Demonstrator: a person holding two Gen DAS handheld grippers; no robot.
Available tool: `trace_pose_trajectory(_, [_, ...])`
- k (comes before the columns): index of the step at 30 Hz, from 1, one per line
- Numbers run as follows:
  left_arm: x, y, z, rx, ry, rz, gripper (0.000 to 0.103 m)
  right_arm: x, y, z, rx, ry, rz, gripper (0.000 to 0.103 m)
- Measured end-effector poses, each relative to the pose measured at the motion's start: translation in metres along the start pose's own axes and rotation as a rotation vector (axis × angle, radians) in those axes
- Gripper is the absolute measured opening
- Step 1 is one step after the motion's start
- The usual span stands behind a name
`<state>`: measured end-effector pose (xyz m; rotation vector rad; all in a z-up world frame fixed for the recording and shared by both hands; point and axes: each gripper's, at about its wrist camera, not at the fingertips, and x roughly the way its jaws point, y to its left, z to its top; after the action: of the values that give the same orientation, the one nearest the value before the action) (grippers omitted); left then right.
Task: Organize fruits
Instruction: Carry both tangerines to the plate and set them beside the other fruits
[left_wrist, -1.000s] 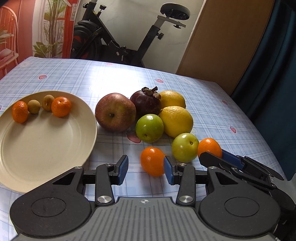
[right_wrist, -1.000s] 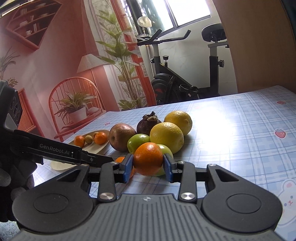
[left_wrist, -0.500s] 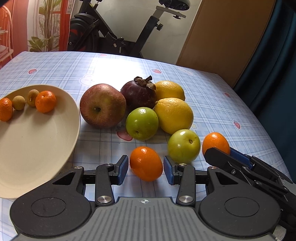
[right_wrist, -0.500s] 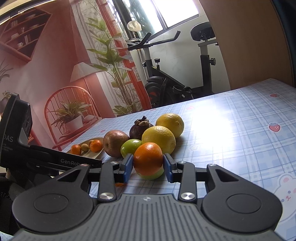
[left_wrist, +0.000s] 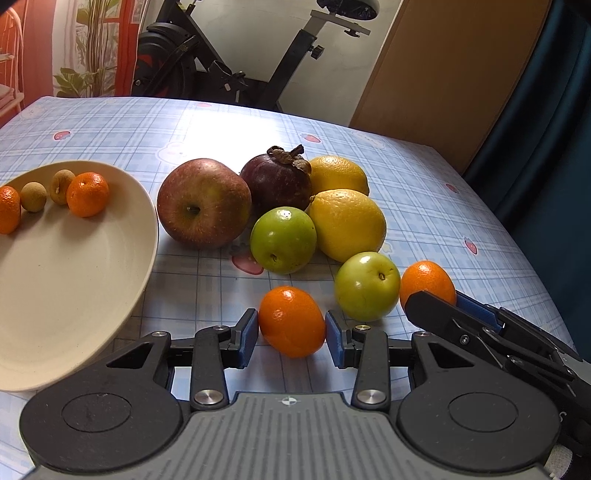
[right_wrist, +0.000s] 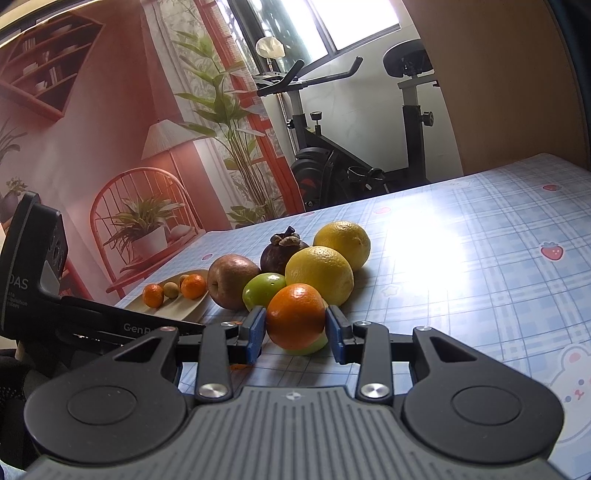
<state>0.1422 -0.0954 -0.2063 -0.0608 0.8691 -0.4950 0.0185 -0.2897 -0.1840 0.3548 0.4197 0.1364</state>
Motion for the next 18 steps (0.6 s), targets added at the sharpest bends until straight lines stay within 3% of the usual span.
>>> trace_pose_trajectory(6, [-0.004,-0.003,-0.002,0.04,-0.014,0.019,0.041,0.002,0.0,0.0,0.002,0.004,0.001,0.038])
trace_pose_trajectory(18, [-0.038,0.009,0.0,0.004,-0.104,0.041,0.041,0.004,0.0,-0.001,0.004,0.008,-0.001,0.038])
